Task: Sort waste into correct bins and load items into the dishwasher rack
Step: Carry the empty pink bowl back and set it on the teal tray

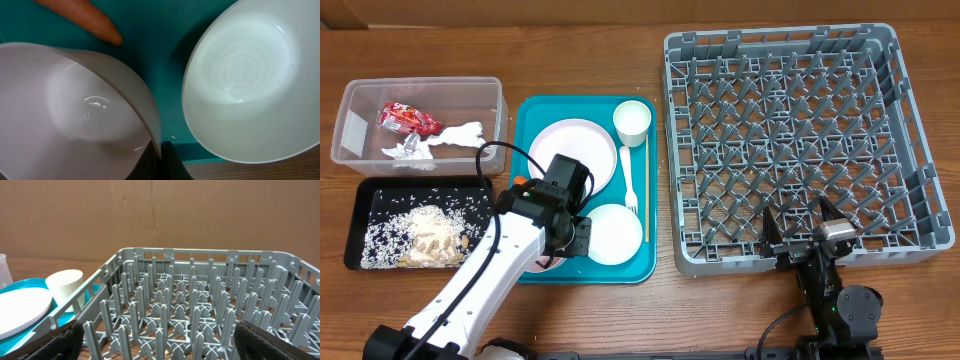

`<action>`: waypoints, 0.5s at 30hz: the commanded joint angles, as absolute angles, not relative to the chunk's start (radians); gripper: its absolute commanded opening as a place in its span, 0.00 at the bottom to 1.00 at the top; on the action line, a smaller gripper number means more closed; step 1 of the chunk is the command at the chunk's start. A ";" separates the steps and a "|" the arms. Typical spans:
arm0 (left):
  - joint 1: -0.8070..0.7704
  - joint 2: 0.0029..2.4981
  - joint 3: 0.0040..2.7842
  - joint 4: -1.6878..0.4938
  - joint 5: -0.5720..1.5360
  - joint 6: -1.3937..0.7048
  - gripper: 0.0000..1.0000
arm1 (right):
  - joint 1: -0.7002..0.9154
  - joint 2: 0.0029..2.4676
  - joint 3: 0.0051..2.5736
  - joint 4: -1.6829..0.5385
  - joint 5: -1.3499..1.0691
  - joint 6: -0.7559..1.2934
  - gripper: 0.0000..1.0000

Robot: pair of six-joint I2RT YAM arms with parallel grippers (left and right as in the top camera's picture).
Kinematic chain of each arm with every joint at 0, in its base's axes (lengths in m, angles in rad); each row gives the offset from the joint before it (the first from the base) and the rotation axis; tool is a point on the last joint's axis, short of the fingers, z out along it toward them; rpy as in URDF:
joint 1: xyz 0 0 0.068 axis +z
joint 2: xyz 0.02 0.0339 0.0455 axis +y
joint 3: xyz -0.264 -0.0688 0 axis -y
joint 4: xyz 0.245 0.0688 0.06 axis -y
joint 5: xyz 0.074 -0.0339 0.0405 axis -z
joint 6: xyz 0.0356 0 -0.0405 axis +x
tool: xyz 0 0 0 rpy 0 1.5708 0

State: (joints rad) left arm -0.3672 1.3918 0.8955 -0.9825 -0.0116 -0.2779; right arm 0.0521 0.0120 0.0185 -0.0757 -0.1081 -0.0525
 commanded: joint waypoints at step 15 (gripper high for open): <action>-0.371 1.391 0.962 -0.998 0.078 -0.258 0.11 | 0.049 0.005 0.008 -0.072 -0.113 -0.049 1.00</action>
State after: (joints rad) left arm -0.3668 1.3918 0.9001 -0.9909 0.0586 -0.2630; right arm 0.0521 0.0120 0.0185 -0.0761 -0.1081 -0.0525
